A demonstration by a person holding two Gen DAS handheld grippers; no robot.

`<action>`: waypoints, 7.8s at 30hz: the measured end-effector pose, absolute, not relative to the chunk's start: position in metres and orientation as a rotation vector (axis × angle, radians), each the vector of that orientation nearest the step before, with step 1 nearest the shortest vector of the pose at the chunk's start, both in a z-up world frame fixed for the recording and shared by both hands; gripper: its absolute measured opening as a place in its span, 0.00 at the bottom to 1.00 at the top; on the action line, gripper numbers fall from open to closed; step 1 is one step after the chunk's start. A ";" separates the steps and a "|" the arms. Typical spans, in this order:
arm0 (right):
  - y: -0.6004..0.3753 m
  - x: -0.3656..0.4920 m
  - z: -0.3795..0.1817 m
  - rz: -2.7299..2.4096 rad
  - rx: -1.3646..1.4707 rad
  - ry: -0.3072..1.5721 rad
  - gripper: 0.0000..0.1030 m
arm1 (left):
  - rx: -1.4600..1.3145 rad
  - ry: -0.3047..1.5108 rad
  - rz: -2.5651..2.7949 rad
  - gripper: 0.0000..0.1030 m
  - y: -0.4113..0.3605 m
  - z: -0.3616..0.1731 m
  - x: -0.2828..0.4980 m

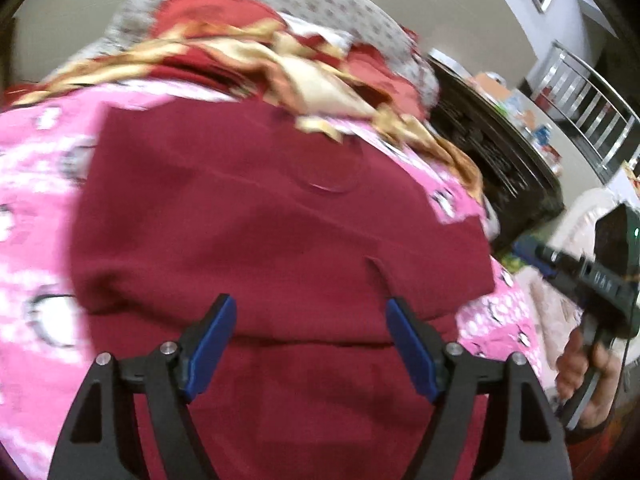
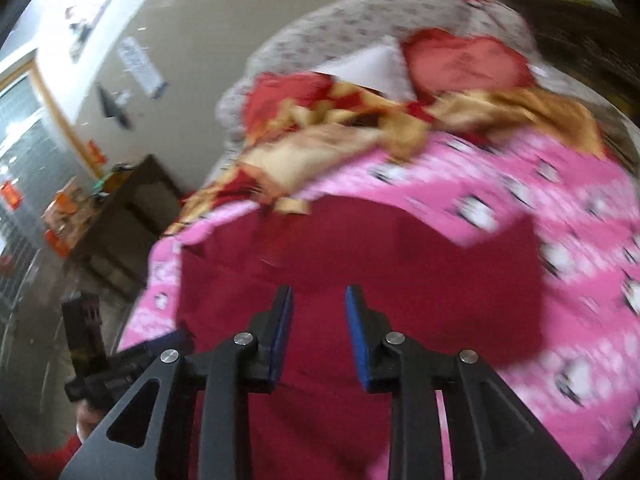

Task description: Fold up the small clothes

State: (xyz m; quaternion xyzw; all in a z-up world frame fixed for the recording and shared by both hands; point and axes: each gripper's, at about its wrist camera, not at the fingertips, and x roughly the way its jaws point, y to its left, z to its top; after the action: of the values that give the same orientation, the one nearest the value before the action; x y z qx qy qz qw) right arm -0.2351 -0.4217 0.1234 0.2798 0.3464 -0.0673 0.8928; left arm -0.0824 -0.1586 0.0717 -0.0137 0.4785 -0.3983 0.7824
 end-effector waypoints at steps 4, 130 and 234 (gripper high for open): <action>-0.450 -0.277 0.099 -0.225 0.678 0.730 0.38 | 0.004 1.091 -0.922 0.78 -0.217 0.057 -0.092; -0.408 -0.232 0.056 -0.278 0.478 0.922 0.53 | 0.027 1.093 -0.554 0.67 -0.055 0.044 -0.065; -0.281 -0.421 0.028 0.135 0.688 1.034 0.24 | 0.101 1.313 -0.621 0.59 0.050 0.023 -0.214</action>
State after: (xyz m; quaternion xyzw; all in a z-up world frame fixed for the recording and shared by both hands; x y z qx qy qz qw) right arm -0.4213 -0.2810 0.0281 0.3223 0.4839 0.0631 0.8112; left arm -0.2138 0.0497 0.0229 0.0462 0.5999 -0.2840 0.7465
